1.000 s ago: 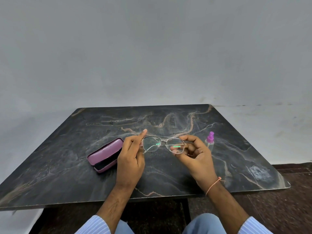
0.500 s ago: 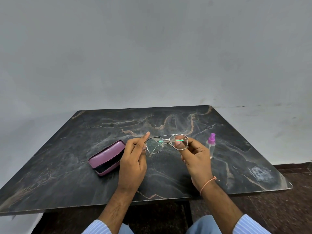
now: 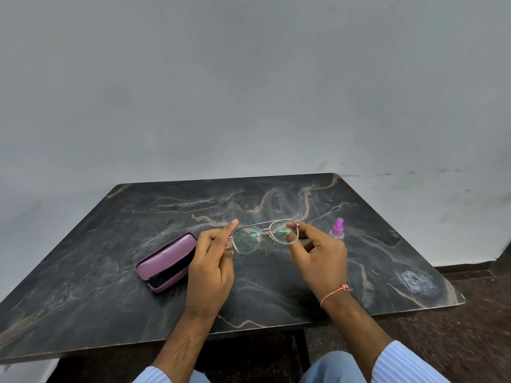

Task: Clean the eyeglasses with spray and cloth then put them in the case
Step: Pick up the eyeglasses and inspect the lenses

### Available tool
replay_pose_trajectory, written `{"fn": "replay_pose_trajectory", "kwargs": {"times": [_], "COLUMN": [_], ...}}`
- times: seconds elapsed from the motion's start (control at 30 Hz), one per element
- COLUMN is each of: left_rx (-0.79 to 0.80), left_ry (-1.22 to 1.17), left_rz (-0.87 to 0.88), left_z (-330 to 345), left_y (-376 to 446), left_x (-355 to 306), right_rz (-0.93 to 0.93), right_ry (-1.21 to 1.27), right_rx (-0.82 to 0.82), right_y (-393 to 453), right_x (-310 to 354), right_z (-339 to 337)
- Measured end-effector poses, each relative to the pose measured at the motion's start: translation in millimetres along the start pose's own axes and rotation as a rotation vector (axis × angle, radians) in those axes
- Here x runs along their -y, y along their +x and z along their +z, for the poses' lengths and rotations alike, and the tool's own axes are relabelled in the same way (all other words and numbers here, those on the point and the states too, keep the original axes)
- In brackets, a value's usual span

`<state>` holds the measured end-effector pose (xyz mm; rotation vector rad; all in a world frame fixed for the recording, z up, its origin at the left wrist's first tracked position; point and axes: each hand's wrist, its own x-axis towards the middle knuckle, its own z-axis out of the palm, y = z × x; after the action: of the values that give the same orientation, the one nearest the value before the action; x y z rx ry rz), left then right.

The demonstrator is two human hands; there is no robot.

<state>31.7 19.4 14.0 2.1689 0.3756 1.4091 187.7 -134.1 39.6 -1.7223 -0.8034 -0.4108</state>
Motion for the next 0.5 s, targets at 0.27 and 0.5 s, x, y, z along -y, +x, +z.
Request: {"fn": "replay_pose_trajectory", "kwargs": {"times": [0.27,0.5], "left_rx": [0.027,0.105], "left_ry": [0.071,-0.038], "left_rz": [-0.016,-0.025], "left_z": [0.1,3.1], "left_y": [-0.2,-5.2], "left_x": [-2.0,-0.9], "right_rz": [-0.204,-0.223], "right_ry": [-0.385,-0.474], "right_rx": [-0.097,-0.116], "right_y": [7.4,8.6], "right_x": [-2.1,-6.0], "right_z": [-5.4,-2.9]}}
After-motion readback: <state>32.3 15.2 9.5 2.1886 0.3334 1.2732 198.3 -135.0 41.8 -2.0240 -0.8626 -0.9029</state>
